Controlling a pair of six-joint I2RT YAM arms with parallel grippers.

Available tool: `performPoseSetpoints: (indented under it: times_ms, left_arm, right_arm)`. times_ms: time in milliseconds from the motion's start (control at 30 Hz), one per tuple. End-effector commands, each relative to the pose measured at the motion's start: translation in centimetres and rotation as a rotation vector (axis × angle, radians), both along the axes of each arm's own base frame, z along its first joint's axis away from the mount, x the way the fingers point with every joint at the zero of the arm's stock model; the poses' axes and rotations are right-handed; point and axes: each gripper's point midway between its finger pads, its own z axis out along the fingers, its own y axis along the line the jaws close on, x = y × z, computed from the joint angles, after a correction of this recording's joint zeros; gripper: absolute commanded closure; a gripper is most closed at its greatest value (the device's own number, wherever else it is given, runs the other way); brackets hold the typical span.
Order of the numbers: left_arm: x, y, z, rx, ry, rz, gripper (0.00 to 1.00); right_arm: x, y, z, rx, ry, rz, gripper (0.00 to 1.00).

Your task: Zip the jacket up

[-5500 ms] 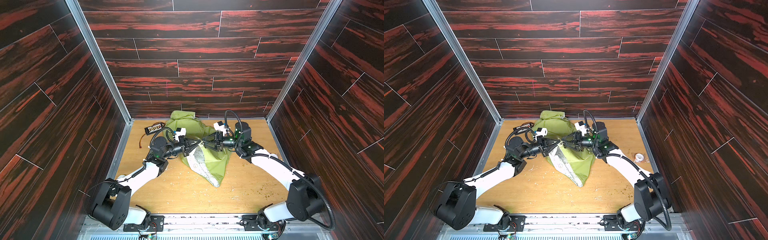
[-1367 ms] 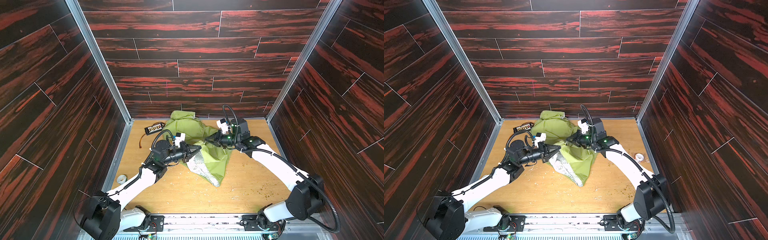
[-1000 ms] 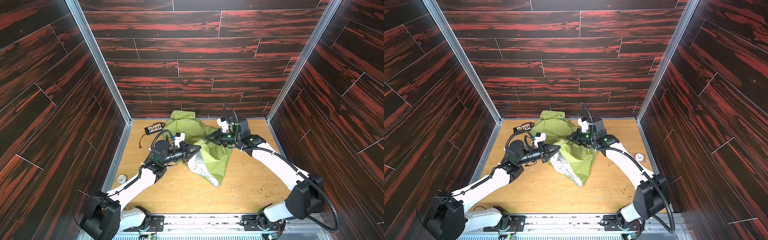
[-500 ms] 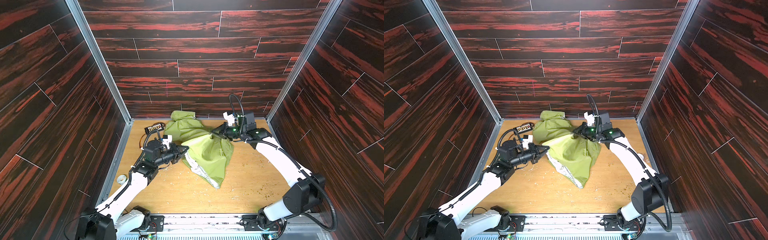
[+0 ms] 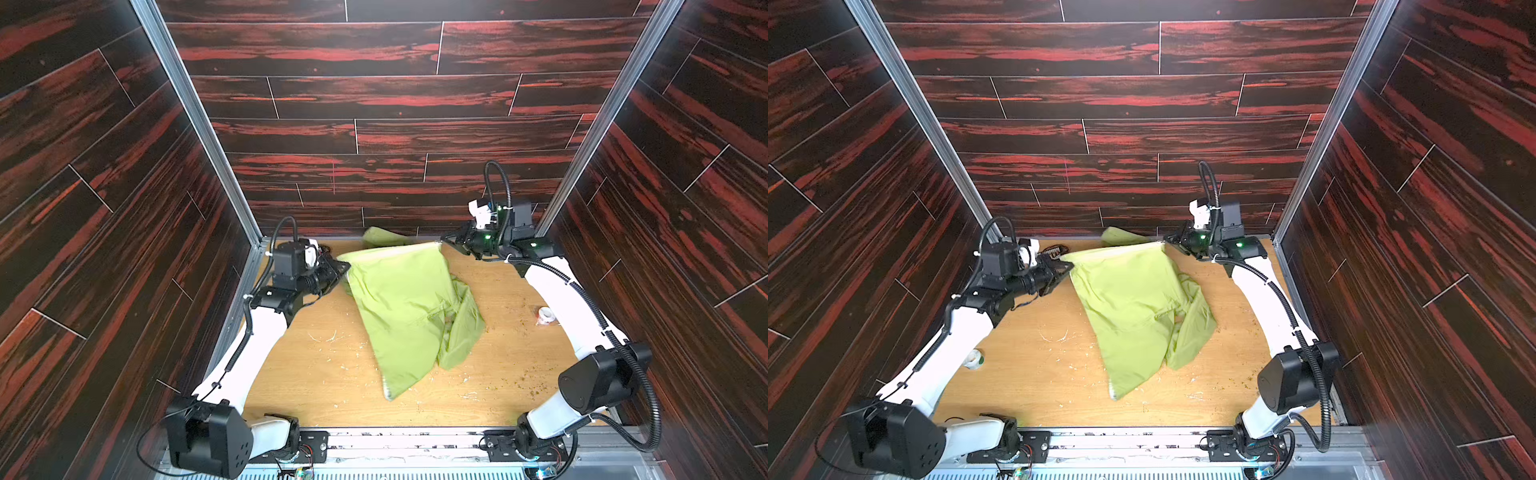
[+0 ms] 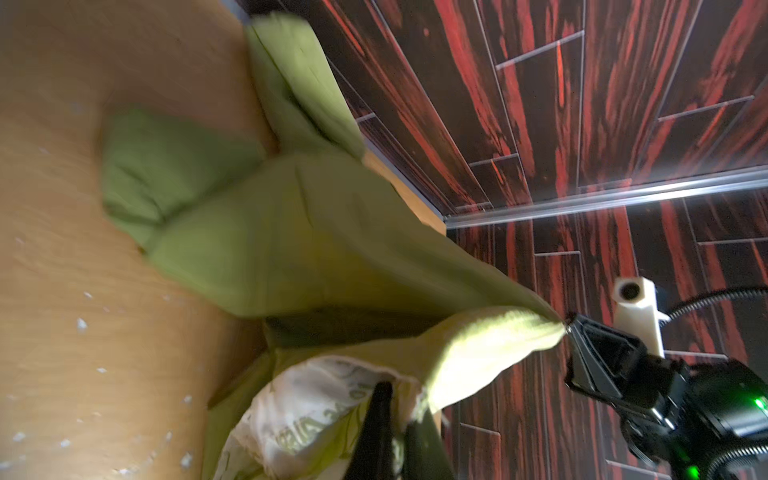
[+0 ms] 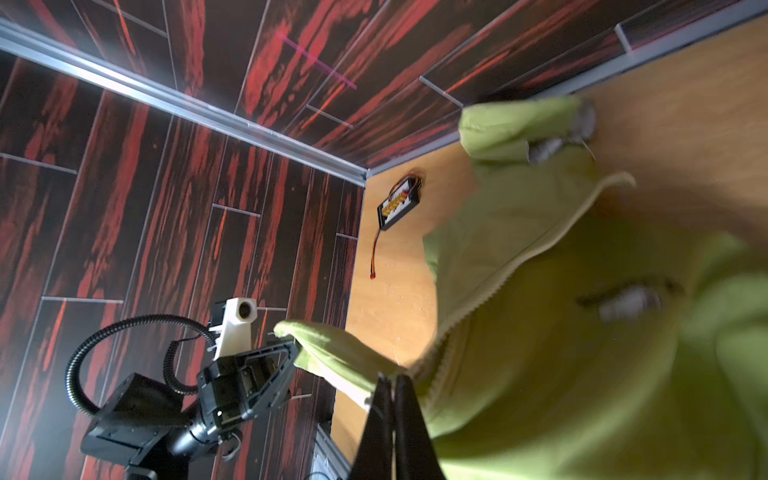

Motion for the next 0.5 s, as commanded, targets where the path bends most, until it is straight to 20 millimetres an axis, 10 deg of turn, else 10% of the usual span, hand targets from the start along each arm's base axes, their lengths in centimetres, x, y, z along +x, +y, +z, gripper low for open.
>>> performPoseSetpoints:
  times_ms: [0, 467]
  left_arm:
    - [2.3, 5.5, 0.9, 0.134, -0.021, 0.177, 1.00]
    - [6.1, 13.2, 9.3, 0.228, -0.165, 0.366, 1.00]
  right_arm:
    - [2.3, -3.7, 1.7, -0.031, -0.058, -0.110, 1.00]
    - [4.1, -10.9, 6.5, -0.017, -0.129, -0.250, 1.00]
